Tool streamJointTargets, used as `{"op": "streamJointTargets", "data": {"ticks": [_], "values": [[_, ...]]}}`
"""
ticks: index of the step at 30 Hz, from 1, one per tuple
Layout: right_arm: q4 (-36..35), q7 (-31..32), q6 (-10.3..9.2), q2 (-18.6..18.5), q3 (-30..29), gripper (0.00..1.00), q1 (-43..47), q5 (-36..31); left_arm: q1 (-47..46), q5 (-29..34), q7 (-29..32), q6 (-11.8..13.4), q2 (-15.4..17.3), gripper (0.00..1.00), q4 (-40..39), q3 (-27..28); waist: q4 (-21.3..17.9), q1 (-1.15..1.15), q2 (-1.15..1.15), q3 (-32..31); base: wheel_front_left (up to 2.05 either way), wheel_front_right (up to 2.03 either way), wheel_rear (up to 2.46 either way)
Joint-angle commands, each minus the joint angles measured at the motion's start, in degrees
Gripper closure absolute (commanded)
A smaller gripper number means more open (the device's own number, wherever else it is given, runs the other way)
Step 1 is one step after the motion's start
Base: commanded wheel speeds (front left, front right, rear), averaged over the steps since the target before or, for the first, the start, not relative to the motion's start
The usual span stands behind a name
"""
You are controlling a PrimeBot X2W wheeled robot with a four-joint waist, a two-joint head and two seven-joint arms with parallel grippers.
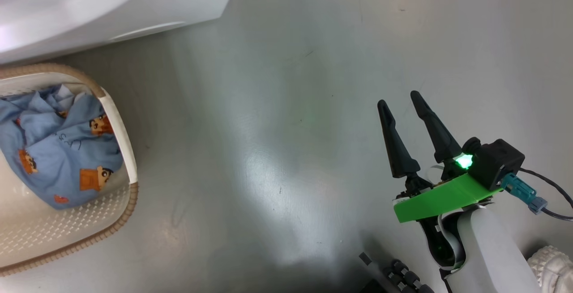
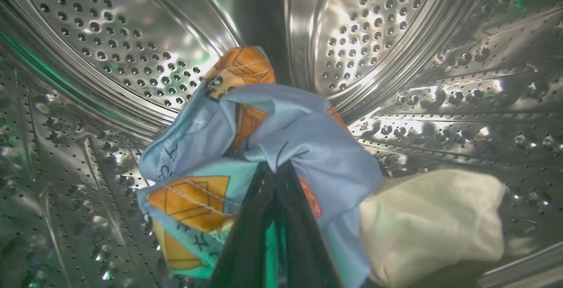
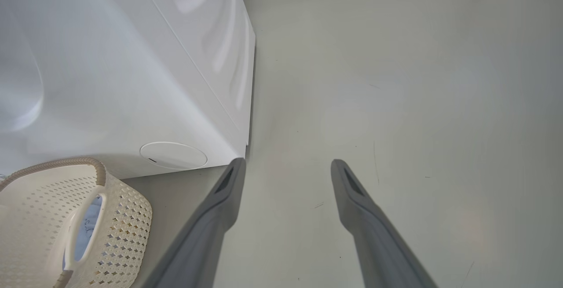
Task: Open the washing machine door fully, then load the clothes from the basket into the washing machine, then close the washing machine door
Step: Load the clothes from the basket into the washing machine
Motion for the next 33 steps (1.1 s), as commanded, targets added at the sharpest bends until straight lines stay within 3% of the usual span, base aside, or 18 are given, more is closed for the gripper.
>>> {"op": "streamJointTargets", "data": {"ticks": [1,2,13,33], "values": [[-0.8,-0.5,0.09,0.1,1.2,0.0,1.3,1.1,-0.7,-0.5,0.3,0.1,3.3,0.07,-0.9,0.4,0.2,0.0,0.0,-0.2,0.0,0.0,0.0],[-0.7,-0.5,0.09,0.1,1.1,0.0,1.4,1.0,-0.7,-0.7,0.3,0.2,3.3,0.0,-0.6,0.4,0.3,0.0,0.0,-0.3,0.0,0.0,0.0],[-0.2,-0.5,0.09,0.1,0.2,0.0,2.3,-0.2,3.2,-1.2,-1.4,1.2,1.3,0.0,0.9,-0.8,2.4,0.0,0.0,-4.3,0.0,0.0,0.0],[2.0,-0.5,0.09,0.1,-1.9,0.0,7.8,-3.7,24.9,-4.5,-5.6,3.8,-4.2,0.0,-5.5,0.1,6.1,0.0,0.0,-19.2,0.0,0.0,0.0]]}}
